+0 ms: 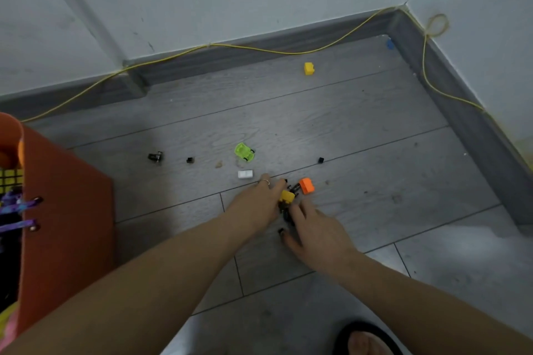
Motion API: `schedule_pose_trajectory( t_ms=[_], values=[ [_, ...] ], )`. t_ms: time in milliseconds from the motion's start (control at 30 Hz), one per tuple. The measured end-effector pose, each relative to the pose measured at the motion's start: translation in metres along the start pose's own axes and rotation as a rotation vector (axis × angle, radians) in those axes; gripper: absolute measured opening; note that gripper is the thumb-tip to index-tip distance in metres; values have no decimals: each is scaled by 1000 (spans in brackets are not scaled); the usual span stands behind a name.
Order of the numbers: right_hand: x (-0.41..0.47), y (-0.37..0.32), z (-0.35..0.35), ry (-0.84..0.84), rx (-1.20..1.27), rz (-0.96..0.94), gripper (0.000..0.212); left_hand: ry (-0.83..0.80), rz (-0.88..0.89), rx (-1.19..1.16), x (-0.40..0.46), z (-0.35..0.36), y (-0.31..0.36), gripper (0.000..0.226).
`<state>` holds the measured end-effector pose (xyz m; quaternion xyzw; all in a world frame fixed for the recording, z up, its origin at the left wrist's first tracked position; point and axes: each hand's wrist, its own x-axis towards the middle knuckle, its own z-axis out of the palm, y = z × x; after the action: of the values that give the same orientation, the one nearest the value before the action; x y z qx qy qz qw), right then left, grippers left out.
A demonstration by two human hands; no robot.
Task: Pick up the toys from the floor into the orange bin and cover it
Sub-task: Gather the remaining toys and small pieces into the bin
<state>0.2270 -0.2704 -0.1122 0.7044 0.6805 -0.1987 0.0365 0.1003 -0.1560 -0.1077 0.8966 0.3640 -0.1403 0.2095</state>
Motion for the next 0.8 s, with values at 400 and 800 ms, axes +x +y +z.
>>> schedule_pose_trajectory(
  t_ms=[400, 800],
  values=[
    [4, 6, 18, 25, -22, -118, 43, -18, -196, -381, 0, -16, -5, 9],
    [25, 22, -30, 84, 1715, 647, 14, -69, 12, 124, -14, 10, 12, 66]
  ],
)
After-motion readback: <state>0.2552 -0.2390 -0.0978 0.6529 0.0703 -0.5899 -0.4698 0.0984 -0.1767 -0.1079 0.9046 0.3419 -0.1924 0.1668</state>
